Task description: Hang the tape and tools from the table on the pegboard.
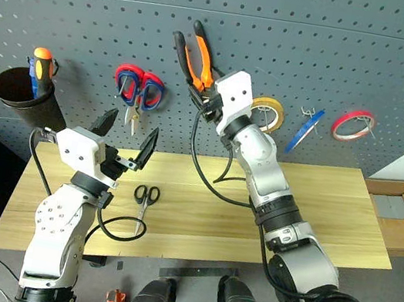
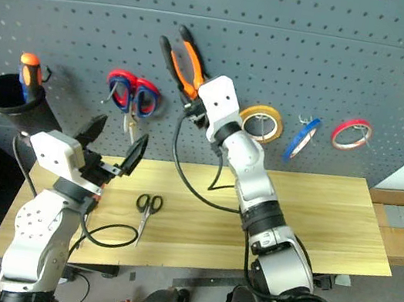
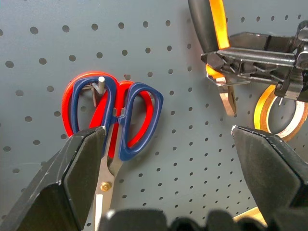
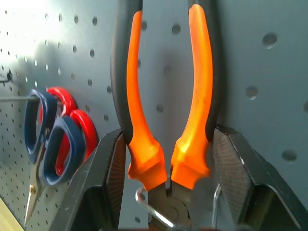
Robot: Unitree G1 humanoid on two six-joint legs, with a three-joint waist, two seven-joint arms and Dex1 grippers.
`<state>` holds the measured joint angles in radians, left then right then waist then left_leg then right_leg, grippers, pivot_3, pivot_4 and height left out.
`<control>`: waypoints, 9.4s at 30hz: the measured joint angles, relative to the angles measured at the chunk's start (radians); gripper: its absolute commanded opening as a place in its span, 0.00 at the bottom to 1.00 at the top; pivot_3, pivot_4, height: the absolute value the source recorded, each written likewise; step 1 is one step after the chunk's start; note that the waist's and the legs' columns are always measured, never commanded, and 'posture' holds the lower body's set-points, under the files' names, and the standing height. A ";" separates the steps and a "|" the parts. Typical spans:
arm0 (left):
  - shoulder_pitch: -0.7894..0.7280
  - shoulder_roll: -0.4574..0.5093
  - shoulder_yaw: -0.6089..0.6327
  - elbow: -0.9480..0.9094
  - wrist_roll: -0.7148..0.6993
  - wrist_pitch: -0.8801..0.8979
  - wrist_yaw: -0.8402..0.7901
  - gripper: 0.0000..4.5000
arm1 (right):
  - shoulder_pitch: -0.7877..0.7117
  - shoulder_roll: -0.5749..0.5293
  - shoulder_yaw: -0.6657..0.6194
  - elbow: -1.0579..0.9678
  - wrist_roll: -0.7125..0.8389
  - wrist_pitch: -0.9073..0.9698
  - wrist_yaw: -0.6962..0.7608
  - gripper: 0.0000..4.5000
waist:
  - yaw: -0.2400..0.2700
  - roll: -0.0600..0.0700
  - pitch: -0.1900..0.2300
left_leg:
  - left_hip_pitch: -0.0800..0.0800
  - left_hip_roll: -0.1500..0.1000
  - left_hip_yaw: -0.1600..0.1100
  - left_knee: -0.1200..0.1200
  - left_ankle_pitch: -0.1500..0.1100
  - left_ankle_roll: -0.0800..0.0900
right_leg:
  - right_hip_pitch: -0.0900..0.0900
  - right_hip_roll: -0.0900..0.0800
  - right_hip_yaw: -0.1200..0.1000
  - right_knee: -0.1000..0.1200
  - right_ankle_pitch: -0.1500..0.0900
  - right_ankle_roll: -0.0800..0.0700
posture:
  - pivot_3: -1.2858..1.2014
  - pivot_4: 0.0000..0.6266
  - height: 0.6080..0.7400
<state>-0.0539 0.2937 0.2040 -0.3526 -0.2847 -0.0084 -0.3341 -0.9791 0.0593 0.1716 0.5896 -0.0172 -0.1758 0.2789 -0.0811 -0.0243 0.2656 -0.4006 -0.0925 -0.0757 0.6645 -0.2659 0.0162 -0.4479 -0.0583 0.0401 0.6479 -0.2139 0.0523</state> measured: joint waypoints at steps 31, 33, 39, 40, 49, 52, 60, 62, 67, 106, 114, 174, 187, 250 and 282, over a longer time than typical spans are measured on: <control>0.150 0.089 -0.005 0.089 0.048 0.299 0.033 1.00 | 0.530 -0.495 0.124 -0.948 0.306 0.922 0.481 0.99 | 0.024 -0.001 -0.001 | 0.002 0.001 0.001 0.001 -0.001 0.003 | 0.004 -0.001 -0.003 -0.004 0.005 -0.004 | 0.49 0.41 1.00; 0.130 0.106 -0.019 0.085 0.073 0.410 0.065 1.00 | 0.539 -0.508 0.129 -0.957 0.319 0.950 0.505 0.99 | 0.025 -0.001 -0.001 | 0.004 0.001 0.001 0.001 -0.001 0.003 | 0.006 -0.001 -0.003 -0.004 0.005 -0.004 | 0.49 0.41 1.00; 0.108 0.090 -0.112 0.046 0.145 0.736 0.166 1.00 | 0.542 -0.514 0.176 -0.956 0.313 0.956 0.506 0.99 | 0.025 -0.002 -0.001 | 0.004 0.001 0.000 0.001 -0.001 0.002 | 0.006 -0.001 -0.003 -0.004 0.005 -0.004 | 0.50 0.42 1.00; 0.106 0.062 -0.126 0.026 0.154 0.819 0.197 1.00 | 0.545 -0.513 0.187 -0.956 0.313 0.956 0.506 0.99 | 0.027 -0.002 -0.001 | 0.004 0.001 0.000 0.001 -0.001 0.002 | 0.006 -0.001 -0.003 -0.004 0.005 -0.004 | 0.50 0.42 1.00; 0.079 -0.002 -0.236 -0.055 0.192 1.083 0.268 1.00 | 0.566 -0.436 0.188 -0.964 0.329 0.878 0.487 0.99 | 0.032 -0.003 -0.001 | 0.004 0.001 -0.001 0.001 -0.001 0.002 | 0.006 -0.001 -0.003 -0.004 0.005 -0.004 | 0.50 0.44 1.00; 0.035 -0.020 -0.237 -0.054 0.197 1.121 0.282 1.00 | 0.569 -0.443 0.192 -0.959 0.303 0.852 0.476 0.99 | 0.037 -0.003 -0.001 | 0.004 0.000 -0.001 0.001 -0.001 0.002 | 0.006 -0.002 -0.004 -0.004 0.005 -0.004 | 0.50 0.44 1.00; -0.126 -0.052 -0.257 0.056 0.231 1.192 0.308 1.00 | 0.577 -0.443 0.213 -0.955 0.274 0.837 0.463 0.99 | 0.045 -0.003 -0.001 | 0.004 0.000 -0.001 0.001 0.000 0.001 | 0.006 -0.002 -0.005 -0.004 0.005 -0.004 | 0.49 0.44 1.00; -0.140 -0.053 -0.266 0.117 0.241 1.199 0.313 1.00 | 0.577 -0.440 0.216 -0.955 0.273 0.837 0.463 0.99 | 0.045 -0.003 -0.001 | 0.004 0.000 -0.001 0.001 0.000 0.000 | 0.006 -0.002 -0.005 -0.004 0.005 -0.004 | 0.49 0.44 1.00; -0.180 -0.041 -0.274 0.220 0.253 1.174 0.302 1.00 | 0.577 -0.440 0.215 -0.957 0.276 0.839 0.467 0.99 | 0.048 -0.003 -0.001 | 0.003 0.000 -0.001 0.001 0.000 0.001 | 0.006 -0.002 -0.005 -0.004 0.005 -0.004 | 0.49 0.46 1.00; -0.203 -0.113 -0.193 0.275 0.251 1.166 0.312 0.02 | 0.574 -0.468 0.193 -0.977 0.300 0.863 0.465 1.00 | 0.023 -0.003 -0.001 | 0.009 0.000 0.000 -0.001 -0.001 0.001 | 0.010 -0.003 -0.004 -0.004 0.004 -0.002 | 0.48 0.47 1.00; -0.014 0.029 -0.185 0.043 0.212 0.940 0.155 0.02 | 0.544 -0.486 0.072 -0.999 0.450 0.884 0.549 1.00 | 0.032 -0.005 0.000 | 0.002 0.001 -0.002 -0.001 -0.001 0.000 | 0.006 -0.003 -0.003 -0.007 0.004 -0.003 | 0.50 0.40 1.00; -0.259 -0.041 -0.117 0.309 0.302 0.070 0.196 0.02 | 0.276 -0.378 0.049 -0.765 0.431 0.646 0.639 1.00 | 0.081 -0.011 -0.019 | 0.002 -0.001 -0.002 0.004 0.001 -0.003 | 0.005 -0.003 -0.009 -0.003 0.005 -0.004 | 0.53 0.28 1.00; -0.293 -0.057 -0.119 0.411 0.280 0.183 0.211 0.61 | 0.253 -0.349 0.045 -0.764 0.394 0.622 0.565 1.00 | 0.077 -0.012 -0.040 | 0.002 -0.001 -0.002 0.004 0.001 -0.003 | 0.005 -0.003 -0.008 -0.002 0.005 -0.004 | 0.53 0.27 1.00; 0.056 0.062 0.112 -0.026 0.054 0.275 0.040 0.18 | 0.365 -0.246 0.104 -0.825 0.434 0.714 0.626 1.00 | 0.089 -0.016 -0.056 | 0.007 -0.001 -0.004 0.002 -0.002 -0.001 | 0.008 -0.003 -0.005 -0.004 0.005 -0.004 | 0.56 0.30 1.00; -0.453 0.278 0.272 0.454 0.053 -0.009 0.101 0.18 | 0.257 -0.205 0.085 -0.779 0.431 0.663 0.526 1.00 | 0.103 -0.018 -0.058 | 0.006 -0.001 -0.003 0.001 0.001 -0.006 | 0.006 -0.001 -0.009 -0.003 0.005 -0.004 | 0.55 0.27 1.00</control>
<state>-0.5067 0.5721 0.4757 0.1013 -0.2319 -0.0174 -0.2334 -0.7221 -0.1460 0.2562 -0.1892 0.4134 0.4869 0.8047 0.0214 -0.0418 0.2080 -0.3948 -0.0931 -0.0785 0.6652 -0.2653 0.0103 -0.4421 -0.0593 0.0310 0.6447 -0.2091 0.0481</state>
